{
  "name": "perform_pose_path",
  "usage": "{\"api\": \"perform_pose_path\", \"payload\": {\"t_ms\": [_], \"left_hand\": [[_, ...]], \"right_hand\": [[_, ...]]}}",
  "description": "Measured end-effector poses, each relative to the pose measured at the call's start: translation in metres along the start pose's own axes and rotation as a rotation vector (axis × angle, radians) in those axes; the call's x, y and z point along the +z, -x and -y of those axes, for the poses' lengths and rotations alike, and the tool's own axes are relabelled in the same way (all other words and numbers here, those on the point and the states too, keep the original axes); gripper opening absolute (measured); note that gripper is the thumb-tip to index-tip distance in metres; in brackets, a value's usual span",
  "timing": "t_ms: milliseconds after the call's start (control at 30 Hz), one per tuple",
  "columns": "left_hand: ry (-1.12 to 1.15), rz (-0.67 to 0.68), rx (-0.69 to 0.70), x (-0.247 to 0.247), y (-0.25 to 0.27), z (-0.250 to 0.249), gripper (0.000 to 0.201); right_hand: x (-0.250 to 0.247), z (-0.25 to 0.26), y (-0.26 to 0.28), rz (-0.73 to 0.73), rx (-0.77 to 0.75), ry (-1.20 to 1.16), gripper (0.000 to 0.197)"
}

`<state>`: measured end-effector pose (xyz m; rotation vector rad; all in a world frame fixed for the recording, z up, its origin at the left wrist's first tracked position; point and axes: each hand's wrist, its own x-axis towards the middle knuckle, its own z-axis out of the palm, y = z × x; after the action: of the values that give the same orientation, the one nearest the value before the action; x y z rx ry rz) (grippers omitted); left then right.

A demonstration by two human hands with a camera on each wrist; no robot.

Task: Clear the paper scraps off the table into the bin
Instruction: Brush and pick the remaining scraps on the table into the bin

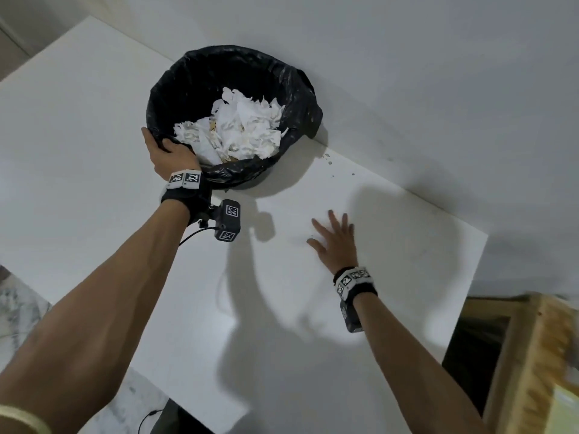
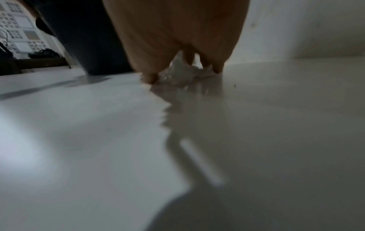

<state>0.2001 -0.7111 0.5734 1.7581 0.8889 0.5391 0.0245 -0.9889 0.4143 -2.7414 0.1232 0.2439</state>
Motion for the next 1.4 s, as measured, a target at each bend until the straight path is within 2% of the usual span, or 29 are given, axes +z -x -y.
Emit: {"api": "perform_pose_path", "payload": {"t_ms": [67, 167, 233, 333, 433, 533, 633, 733, 800, 867, 967, 1033, 1067, 1133, 1200, 1267, 1333, 1400], "left_hand": [[-0.003, 0.014, -0.003, -0.005, 0.005, 0.0, 0.046], [-0.016, 0.037, -0.002, -0.014, 0.011, 0.005, 0.046], [-0.02, 0.049, -0.007, -0.022, 0.015, 0.008, 0.047], [-0.025, 0.061, -0.005, -0.035, 0.022, 0.011, 0.047], [-0.03, 0.079, -0.002, -0.046, 0.029, 0.013, 0.046], [-0.017, 0.094, -0.005, -0.053, 0.037, 0.012, 0.046], [-0.006, 0.116, -0.029, -0.058, 0.046, 0.009, 0.046], [0.013, 0.129, -0.036, -0.063, 0.055, 0.007, 0.045], [0.014, 0.133, -0.028, -0.065, 0.06, 0.008, 0.045], [0.013, 0.129, -0.037, -0.067, 0.064, 0.007, 0.045], [0.015, 0.124, -0.047, -0.068, 0.068, 0.005, 0.045], [0.006, 0.125, -0.066, -0.067, 0.068, 0.004, 0.046], [-0.003, 0.126, -0.075, -0.067, 0.068, 0.004, 0.046], [-0.01, 0.123, -0.077, -0.066, 0.067, 0.004, 0.046], [-0.006, 0.124, -0.077, -0.065, 0.067, 0.004, 0.046], [-0.005, 0.127, -0.068, -0.063, 0.066, 0.005, 0.046], [-0.01, 0.121, -0.058, -0.061, 0.064, 0.006, 0.046], [-0.011, 0.123, -0.045, -0.058, 0.064, 0.006, 0.046]], "right_hand": [[0.004, 0.001, 0.018, -0.142, -0.009, -0.108, 0.032], [0.002, 0.002, 0.031, -0.292, -0.014, -0.169, 0.036], [-0.003, -0.002, 0.029, -0.26, -0.001, -0.128, 0.034], [-0.021, -0.007, 0.016, -0.144, 0.13, -0.113, 0.02], [-0.06, -0.002, 0.004, -0.138, 0.229, -0.21, 0.023], [-0.116, 0.025, -0.008, -0.24, 0.188, -0.383, 0.016], [-0.164, 0.068, -0.024, -0.378, 0.131, -0.531, 0.017], [-0.195, 0.117, -0.042, -0.533, 0.075, -0.622, 0.017], [-0.202, 0.149, -0.048, -0.566, 0.044, -0.635, 0.016], [-0.194, 0.173, -0.049, -0.516, 0.01, -0.583, 0.023], [-0.152, 0.19, -0.046, -0.202, -0.091, -0.261, 0.064], [-0.127, 0.191, -0.044, -0.043, -0.088, 0.007, 0.08], [-0.123, 0.191, -0.043, -0.019, -0.079, 0.049, 0.083], [-0.13, 0.19, -0.043, -0.008, -0.083, -0.046, 0.085], [-0.145, 0.184, -0.044, -0.096, -0.091, -0.265, 0.08], [-0.161, 0.167, -0.042, -0.282, -0.09, -0.467, 0.064], [-0.169, 0.139, -0.034, -0.518, -0.062, -0.537, 0.043], [-0.167, 0.096, -0.025, -0.666, 0.062, -0.528, 0.035]]}}
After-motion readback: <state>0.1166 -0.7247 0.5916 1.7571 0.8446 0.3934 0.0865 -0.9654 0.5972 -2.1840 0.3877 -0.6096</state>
